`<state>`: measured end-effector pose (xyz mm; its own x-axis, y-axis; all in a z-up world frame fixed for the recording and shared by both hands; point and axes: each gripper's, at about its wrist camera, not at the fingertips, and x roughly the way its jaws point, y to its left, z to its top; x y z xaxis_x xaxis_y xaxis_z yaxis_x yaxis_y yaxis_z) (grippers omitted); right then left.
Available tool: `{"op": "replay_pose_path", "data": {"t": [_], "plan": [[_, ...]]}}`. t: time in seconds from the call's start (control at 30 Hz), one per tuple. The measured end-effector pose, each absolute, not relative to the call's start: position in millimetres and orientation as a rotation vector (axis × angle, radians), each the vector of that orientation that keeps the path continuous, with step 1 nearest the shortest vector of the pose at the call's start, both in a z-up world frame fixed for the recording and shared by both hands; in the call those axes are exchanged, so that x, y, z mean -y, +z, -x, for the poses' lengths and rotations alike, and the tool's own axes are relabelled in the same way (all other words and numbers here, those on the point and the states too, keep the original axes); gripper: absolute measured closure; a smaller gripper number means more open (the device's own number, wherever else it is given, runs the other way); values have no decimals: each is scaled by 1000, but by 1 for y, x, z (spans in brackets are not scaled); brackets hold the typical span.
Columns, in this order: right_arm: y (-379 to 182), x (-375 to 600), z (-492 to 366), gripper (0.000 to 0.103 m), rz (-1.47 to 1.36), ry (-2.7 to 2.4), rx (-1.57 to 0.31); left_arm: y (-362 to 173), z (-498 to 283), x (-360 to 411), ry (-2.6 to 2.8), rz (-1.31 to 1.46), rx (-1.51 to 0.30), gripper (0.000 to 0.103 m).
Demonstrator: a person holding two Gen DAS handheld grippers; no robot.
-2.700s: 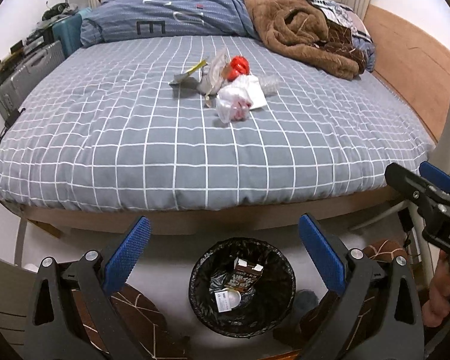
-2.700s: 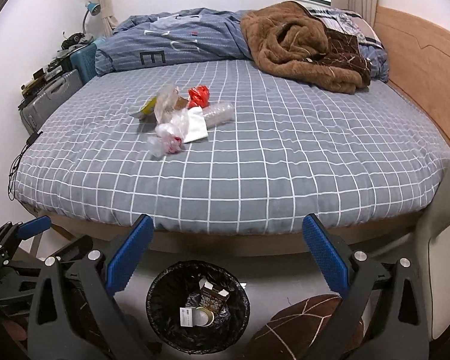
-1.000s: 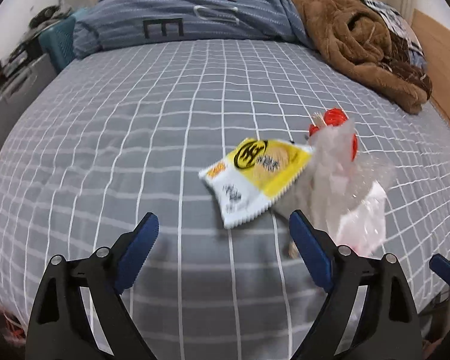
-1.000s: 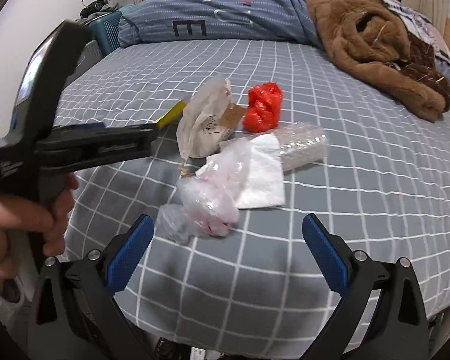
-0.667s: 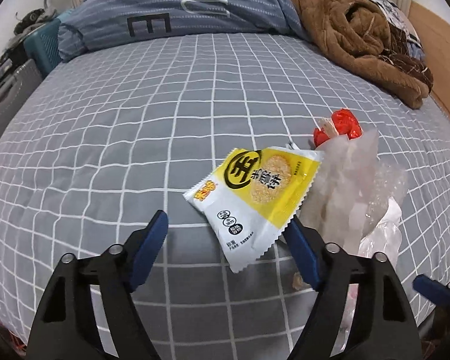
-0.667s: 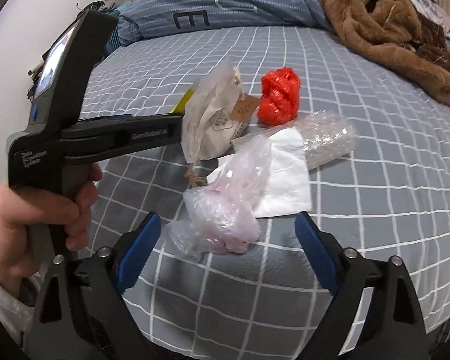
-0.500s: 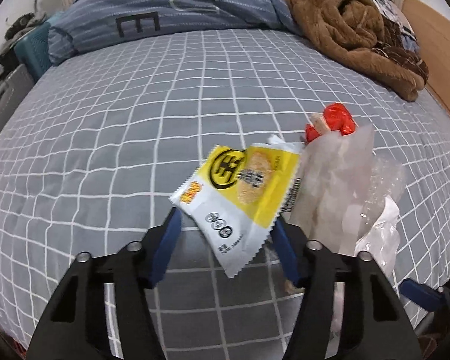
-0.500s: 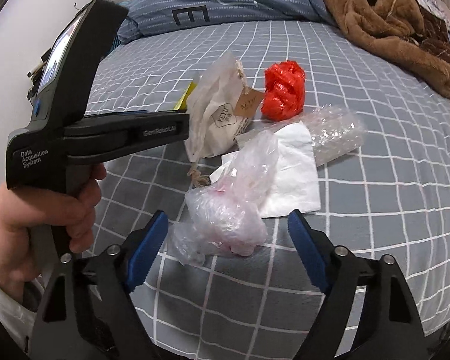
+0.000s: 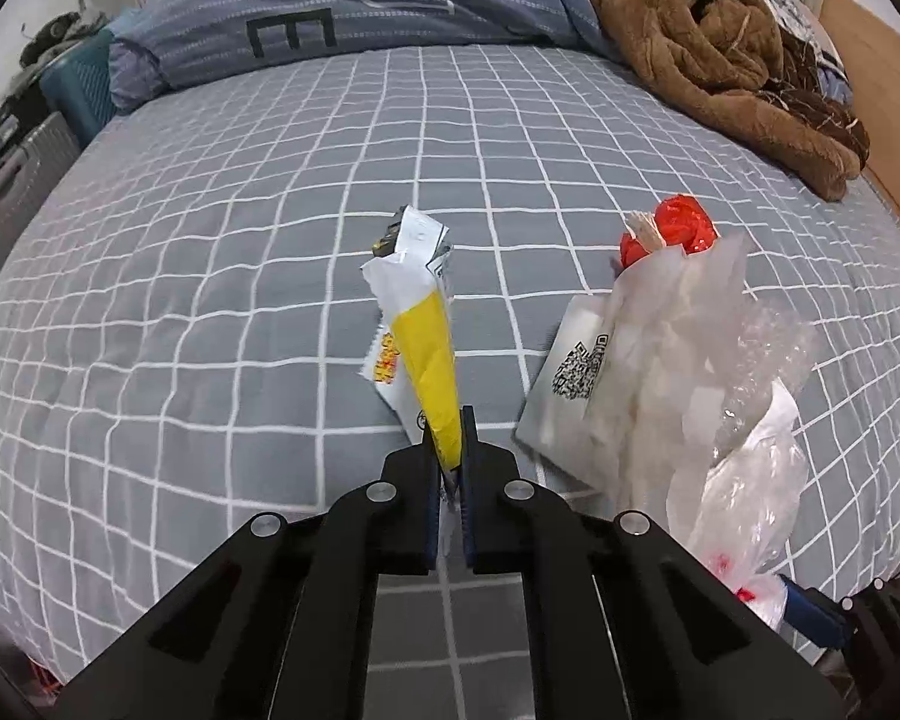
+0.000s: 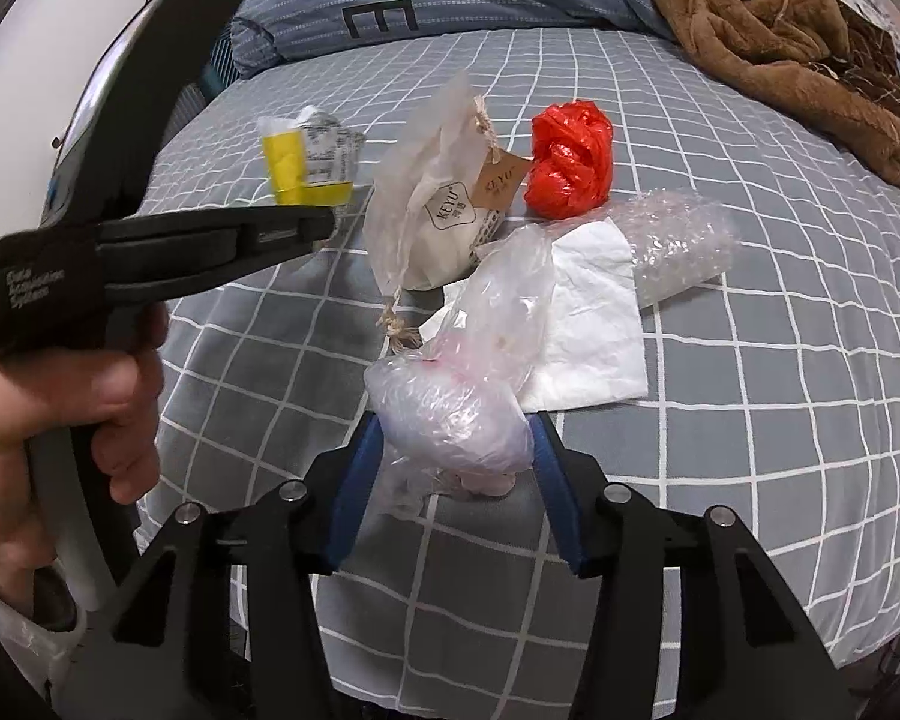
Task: Collect trash
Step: 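Grasp the yellow snack packet with the left tool while the right tool grasps the clear plastic bag, then carry the yellow packet and clear plastic bag with both tools over the bin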
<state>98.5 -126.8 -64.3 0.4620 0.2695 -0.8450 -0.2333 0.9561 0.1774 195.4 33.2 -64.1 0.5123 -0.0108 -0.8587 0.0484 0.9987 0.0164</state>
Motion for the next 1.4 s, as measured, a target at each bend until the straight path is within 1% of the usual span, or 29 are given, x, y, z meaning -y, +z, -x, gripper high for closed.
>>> {"op": "replay_pose_path", "data": {"t": [0.77,1.4], "plan": [[-19,155,-55,55,-66,263,-978,-15,-93,-24,0,4,-981,99],[16,174,1,55,-64,224,-927,7,-8,-11,-19,41,-951,99]]}}
